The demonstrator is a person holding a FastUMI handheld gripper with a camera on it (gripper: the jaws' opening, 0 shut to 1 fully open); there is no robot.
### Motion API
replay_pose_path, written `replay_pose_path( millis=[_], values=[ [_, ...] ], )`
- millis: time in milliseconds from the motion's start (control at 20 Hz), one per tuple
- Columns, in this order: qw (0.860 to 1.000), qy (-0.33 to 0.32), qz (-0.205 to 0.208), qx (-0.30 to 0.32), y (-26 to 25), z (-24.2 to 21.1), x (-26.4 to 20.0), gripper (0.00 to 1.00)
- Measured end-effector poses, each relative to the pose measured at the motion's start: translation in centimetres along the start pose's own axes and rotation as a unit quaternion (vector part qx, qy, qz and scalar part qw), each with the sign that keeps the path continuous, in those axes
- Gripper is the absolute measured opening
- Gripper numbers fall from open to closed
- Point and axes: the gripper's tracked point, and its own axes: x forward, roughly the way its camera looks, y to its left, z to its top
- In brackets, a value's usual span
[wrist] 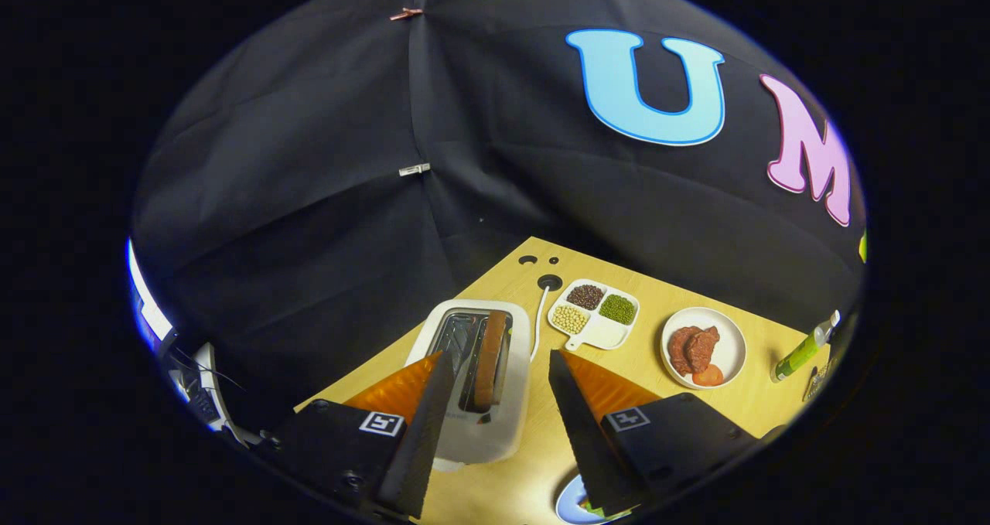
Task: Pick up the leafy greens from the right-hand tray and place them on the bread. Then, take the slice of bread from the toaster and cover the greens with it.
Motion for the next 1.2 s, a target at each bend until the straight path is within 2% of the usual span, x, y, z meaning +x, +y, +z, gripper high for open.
replay_pose_path(
  millis=[300,500,700,800,900,1200],
  values=[
    [0.999,0.031,-0.02,-0.001,0.7,-1.1,4.9,0.79],
    [0.998,0.044,-0.04,-0.006,0.8,-1.3,6.6,0.74],
    [0.994,0.077,-0.07,-0.016,0.2,-2.7,7.6,0.38],
    [0.995,0.069,-0.066,-0.013,0.7,-2.2,7.5,0.2],
    [0.996,0.067,-0.062,-0.012,0.8,-2.0,7.0,0.16],
    [0.999,0.023,-0.049,0.006,0.5,1.0,3.5,0.16]
  ],
)
